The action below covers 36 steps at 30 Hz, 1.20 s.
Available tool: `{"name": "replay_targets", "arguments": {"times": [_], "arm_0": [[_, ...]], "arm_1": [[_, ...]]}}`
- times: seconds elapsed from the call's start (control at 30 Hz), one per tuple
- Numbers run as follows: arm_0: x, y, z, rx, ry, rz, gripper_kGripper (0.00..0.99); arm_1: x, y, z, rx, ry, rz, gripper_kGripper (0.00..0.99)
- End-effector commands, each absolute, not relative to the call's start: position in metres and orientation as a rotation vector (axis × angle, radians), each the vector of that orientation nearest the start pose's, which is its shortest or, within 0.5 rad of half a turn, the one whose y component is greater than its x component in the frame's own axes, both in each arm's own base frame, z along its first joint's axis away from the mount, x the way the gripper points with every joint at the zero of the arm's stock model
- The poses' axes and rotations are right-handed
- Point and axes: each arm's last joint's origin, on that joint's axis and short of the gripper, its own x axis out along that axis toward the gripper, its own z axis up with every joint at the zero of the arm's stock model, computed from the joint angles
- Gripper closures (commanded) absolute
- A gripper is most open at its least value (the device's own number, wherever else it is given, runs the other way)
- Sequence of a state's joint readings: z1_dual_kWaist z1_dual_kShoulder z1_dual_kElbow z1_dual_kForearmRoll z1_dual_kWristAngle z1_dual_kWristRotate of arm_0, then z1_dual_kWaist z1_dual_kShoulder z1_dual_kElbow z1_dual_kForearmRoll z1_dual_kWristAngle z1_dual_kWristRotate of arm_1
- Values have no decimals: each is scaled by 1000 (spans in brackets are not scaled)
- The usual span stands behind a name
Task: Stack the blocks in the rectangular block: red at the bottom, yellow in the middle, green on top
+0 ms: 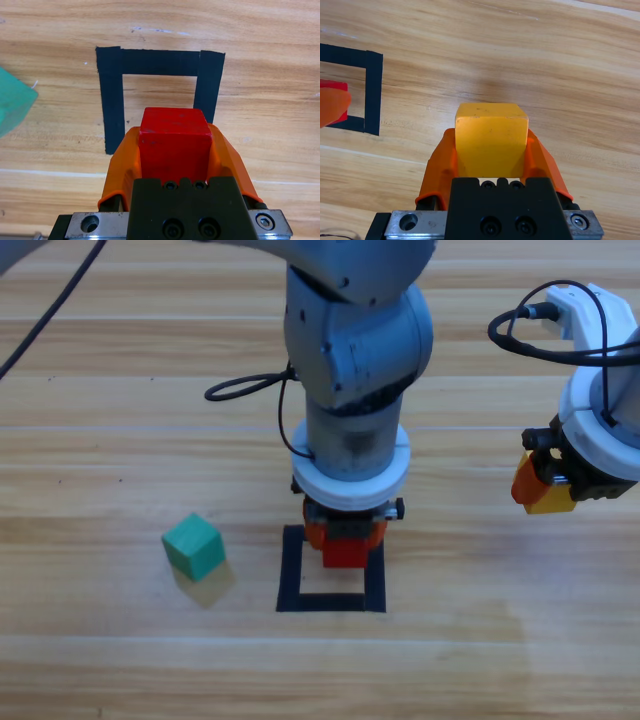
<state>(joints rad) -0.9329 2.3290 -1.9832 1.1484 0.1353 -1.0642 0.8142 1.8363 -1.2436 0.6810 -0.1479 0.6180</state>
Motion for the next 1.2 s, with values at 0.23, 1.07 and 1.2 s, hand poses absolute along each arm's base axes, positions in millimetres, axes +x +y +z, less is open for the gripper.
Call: {"name": "replay_targets", "arguments": {"times": [0.23, 1.07, 1.2], "arm_0": [[270, -373, 191, -32, 1411, 81, 990], [266, -384, 182, -37, 1388, 91, 990], [266, -384, 181, -35, 1387, 95, 990]], "arm_1": [[230, 237, 258, -69, 1239, 215, 973], [232, 239, 255, -74, 1236, 209, 973], [232, 239, 255, -74, 1236, 209, 973]]}}
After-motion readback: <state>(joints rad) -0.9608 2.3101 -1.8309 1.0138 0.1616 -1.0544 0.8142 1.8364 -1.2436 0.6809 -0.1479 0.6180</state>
